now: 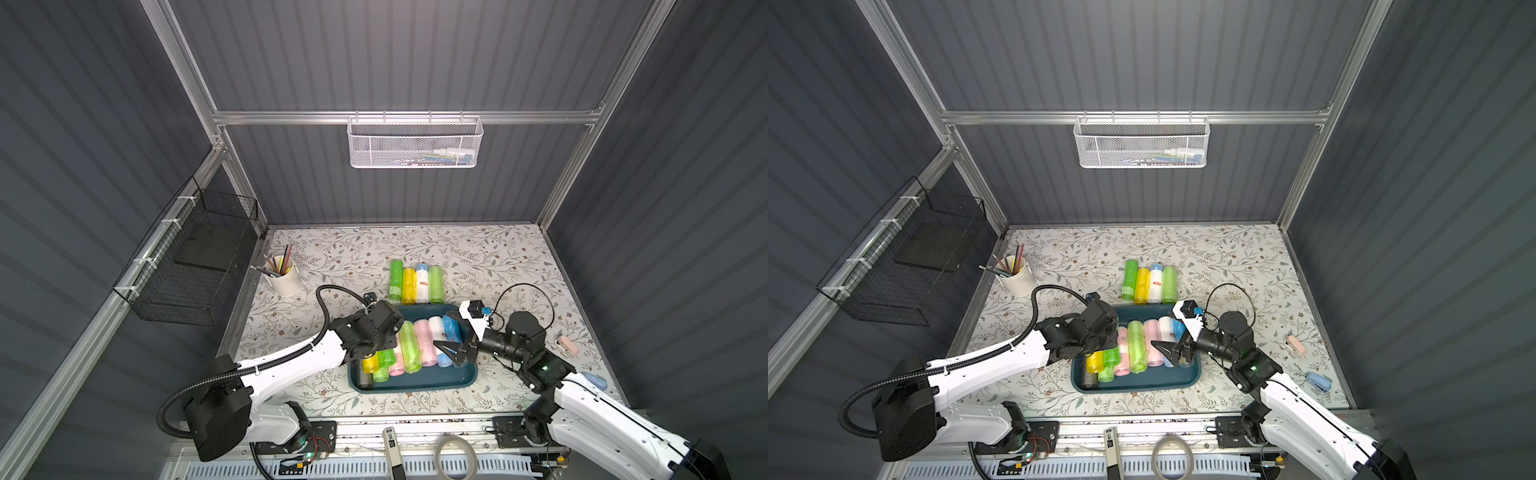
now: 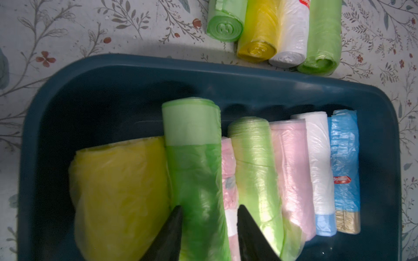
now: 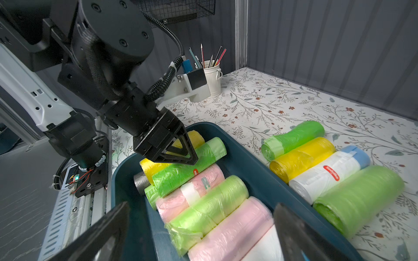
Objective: Put the roll of trash bags into the storage box
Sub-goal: Place the roll of trash bags in the storage box.
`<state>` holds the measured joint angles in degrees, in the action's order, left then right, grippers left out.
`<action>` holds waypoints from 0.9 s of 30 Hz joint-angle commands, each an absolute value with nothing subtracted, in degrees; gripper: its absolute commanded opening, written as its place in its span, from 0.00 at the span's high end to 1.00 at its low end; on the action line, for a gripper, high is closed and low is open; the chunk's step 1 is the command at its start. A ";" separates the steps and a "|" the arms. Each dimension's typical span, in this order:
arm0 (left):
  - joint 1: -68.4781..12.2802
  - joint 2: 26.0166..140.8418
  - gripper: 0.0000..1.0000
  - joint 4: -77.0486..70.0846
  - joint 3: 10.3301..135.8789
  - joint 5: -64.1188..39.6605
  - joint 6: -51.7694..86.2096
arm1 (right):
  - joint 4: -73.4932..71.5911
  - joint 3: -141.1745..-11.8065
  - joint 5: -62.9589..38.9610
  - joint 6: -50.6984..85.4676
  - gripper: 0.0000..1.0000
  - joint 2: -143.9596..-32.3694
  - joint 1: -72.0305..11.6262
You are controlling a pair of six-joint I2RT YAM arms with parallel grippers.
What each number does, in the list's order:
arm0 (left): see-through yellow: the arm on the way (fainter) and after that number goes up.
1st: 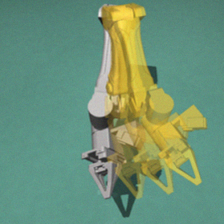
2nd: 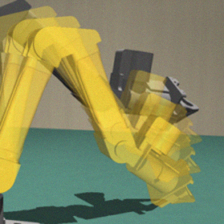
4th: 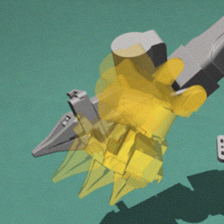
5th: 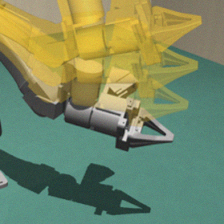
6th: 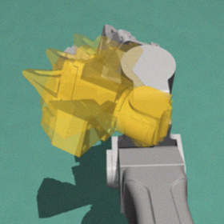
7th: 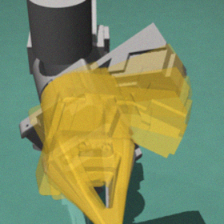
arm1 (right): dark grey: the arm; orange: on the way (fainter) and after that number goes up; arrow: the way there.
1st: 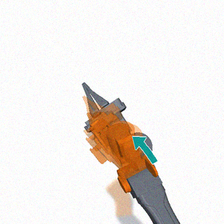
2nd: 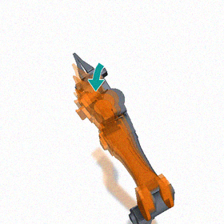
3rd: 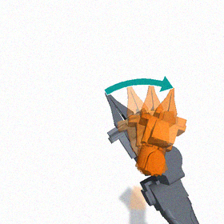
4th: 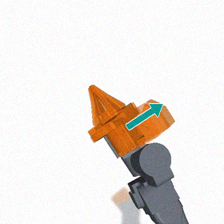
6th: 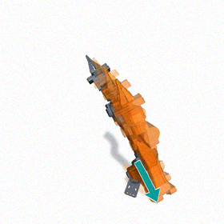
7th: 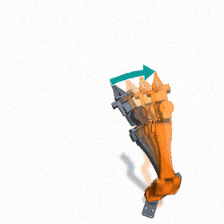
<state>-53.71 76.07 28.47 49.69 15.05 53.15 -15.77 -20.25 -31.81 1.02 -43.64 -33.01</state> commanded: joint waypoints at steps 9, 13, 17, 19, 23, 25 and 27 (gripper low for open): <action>-54.10 75.85 0.56 32.65 53.34 17.54 47.01 | -16.32 -21.01 -31.73 0.70 0.01 -43.53 -33.31; -54.03 76.01 0.55 36.01 57.99 21.31 43.65 | -16.17 -21.01 -31.54 0.65 0.01 -43.26 -33.27; -53.96 77.82 0.54 37.78 62.38 22.58 41.01 | -17.03 -20.15 -31.00 1.05 0.01 -41.82 -33.25; -53.67 78.59 0.54 37.88 63.69 22.79 40.10 | -16.95 -20.00 -30.55 1.04 0.01 -41.12 -33.31; -51.65 80.28 0.54 37.00 65.34 21.54 38.71 | -17.40 -19.69 -30.17 1.32 0.01 -40.69 -33.30; -50.24 81.63 0.53 36.63 66.72 20.77 37.43 | -17.19 -19.86 -29.81 1.47 0.01 -40.87 -33.28; -48.67 83.05 0.53 36.26 68.53 19.67 35.91 | -16.92 -20.04 -29.38 1.58 0.01 -40.79 -33.25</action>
